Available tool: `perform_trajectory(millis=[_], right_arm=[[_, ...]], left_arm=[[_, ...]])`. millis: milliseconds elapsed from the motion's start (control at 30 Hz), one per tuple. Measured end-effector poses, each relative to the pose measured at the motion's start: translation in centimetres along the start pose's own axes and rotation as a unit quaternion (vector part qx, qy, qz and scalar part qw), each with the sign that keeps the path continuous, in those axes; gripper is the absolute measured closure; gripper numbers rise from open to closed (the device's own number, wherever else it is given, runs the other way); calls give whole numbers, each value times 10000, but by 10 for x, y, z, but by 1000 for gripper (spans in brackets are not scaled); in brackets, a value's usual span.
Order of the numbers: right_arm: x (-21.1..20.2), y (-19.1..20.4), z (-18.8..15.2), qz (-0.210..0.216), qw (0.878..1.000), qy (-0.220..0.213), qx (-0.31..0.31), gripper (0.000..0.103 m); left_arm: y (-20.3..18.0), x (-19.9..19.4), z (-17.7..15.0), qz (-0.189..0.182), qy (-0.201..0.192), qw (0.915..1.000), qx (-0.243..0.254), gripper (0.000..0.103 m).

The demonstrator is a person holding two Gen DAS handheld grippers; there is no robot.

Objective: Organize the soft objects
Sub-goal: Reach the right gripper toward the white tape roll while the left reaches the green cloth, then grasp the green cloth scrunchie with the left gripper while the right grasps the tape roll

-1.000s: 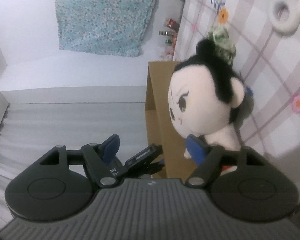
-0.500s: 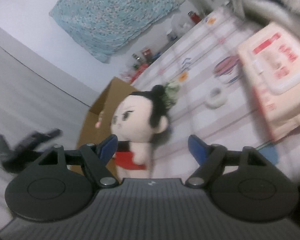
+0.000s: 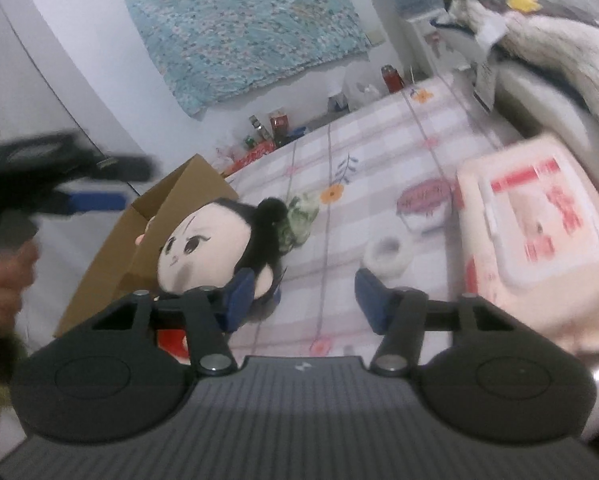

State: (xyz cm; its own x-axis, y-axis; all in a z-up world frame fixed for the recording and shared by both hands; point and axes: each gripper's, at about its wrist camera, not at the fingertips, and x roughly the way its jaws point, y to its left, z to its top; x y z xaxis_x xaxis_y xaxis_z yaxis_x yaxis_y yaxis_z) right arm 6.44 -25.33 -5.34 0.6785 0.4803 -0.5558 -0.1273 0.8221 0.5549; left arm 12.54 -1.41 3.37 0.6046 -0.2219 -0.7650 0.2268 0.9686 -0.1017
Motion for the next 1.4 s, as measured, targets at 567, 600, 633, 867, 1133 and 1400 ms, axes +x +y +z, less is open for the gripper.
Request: perform_trajectory(millis=[567,600,633,867,1133,1400], right_arm=[[27,-25,5,3,9999,-90,-107,50],[28,-25,5,-21,9999,-75,-130,50],[30,-24,5,-69,9998,-60,-173,50],[52,-10,12,-288,9966,216,-737,56],[114,-2,21,-723,9844,904,-1325,67],[145,0,17,-1066,9744,1173,-1595,81]], left_arm=[[-9,214,42,415,2192,9745,237,53],[-8,218,41,400,2225,9739,206,55],[-7,222,42,384,2255,9733,184,57],[-6,232,37,382,2224,9741,131,75],[5,230,39,280,2064,9780,-75,89],[8,227,38,130,1978,9800,-185,92]])
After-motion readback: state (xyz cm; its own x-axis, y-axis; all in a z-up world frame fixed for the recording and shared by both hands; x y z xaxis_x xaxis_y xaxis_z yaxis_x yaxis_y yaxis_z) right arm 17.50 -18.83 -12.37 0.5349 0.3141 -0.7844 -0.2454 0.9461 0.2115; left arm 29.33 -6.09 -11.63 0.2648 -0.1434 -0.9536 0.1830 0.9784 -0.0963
